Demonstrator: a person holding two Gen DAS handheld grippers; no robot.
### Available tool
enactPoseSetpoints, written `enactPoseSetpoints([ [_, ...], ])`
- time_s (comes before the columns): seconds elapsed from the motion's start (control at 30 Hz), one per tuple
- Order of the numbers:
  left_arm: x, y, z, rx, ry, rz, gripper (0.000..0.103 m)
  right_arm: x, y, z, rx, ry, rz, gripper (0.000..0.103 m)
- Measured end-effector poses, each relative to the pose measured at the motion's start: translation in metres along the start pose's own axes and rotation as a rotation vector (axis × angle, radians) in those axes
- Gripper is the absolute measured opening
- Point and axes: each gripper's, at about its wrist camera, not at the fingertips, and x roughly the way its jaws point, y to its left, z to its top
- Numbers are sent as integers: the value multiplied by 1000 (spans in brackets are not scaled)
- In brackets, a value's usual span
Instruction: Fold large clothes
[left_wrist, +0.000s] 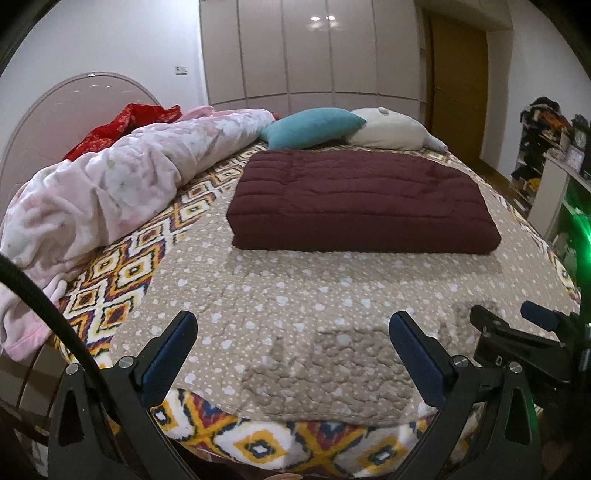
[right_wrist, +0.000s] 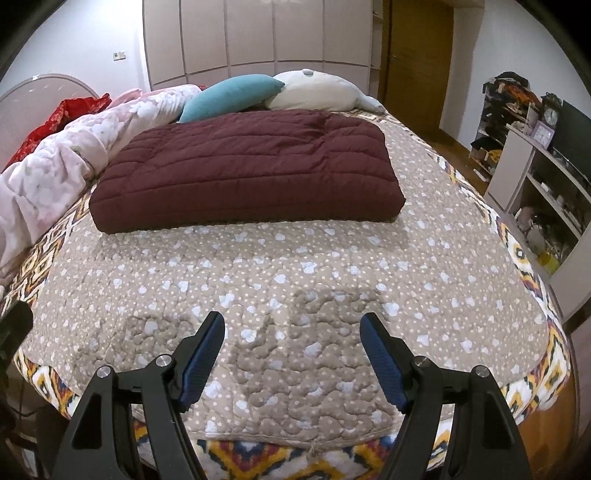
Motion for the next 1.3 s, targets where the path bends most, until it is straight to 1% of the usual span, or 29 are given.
enactPoseSetpoints([
  [0.23, 3, -10, -4, 24, 24, -22, 103, 2, -6, 0, 15, 9, -5, 80],
  [0.53, 10, -13, -7, 36, 53, -42, 103, 6, -5, -1, 4, 18, -18, 80],
  [0.93, 19, -14, -10, 30, 86, -63, 103, 9, -3, -2, -3, 19, -26, 80],
  [1.3, 28, -13, -13, 12, 120, -78, 103, 13, 2, -5, -35, 13, -61, 80],
])
